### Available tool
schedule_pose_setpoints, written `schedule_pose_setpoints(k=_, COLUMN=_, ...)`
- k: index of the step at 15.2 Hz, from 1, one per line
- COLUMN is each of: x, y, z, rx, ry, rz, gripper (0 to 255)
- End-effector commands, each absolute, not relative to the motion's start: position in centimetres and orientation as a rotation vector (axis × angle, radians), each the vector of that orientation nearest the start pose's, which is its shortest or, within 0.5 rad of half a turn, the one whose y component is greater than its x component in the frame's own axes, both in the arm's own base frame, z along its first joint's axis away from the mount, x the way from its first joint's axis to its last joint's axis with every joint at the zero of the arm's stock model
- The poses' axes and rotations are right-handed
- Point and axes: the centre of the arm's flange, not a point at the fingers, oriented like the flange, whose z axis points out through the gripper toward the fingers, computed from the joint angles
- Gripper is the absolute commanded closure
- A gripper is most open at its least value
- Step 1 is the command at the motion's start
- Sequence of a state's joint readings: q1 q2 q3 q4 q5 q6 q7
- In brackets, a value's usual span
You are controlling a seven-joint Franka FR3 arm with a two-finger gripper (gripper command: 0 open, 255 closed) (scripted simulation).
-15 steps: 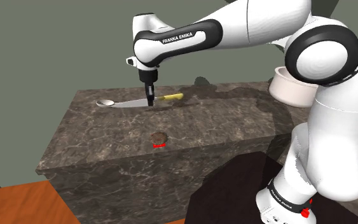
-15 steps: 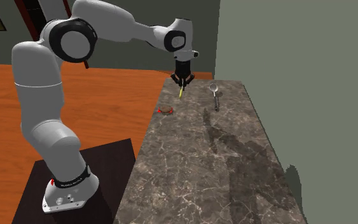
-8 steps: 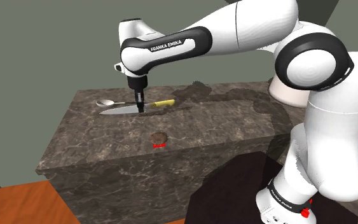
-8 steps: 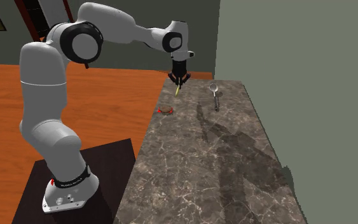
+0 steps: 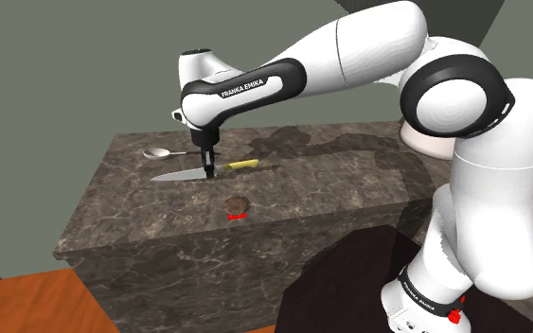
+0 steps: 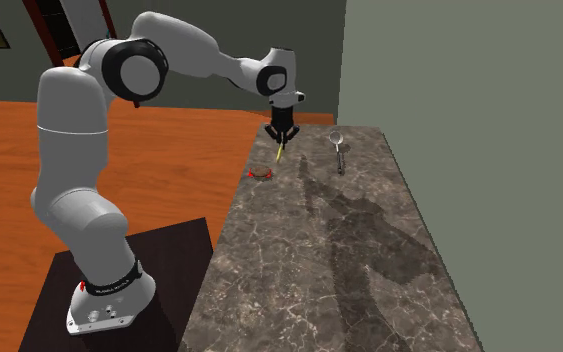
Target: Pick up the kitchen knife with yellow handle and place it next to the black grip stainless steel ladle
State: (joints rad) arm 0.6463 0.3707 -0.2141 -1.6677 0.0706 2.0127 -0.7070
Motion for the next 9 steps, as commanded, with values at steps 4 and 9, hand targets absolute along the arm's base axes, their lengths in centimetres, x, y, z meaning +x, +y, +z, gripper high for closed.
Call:
schedule_pose_setpoints(k=4, x=58.7, y=29.1, z=36.7, rx=-2.67, ry=-1.677, rz=0.028, gripper=255)
schedule_pose_setpoints(k=9, x=58.7, y=29.1, z=33.8, rx=-2.67, ry=-1.677, rz=0.028, gripper=255)
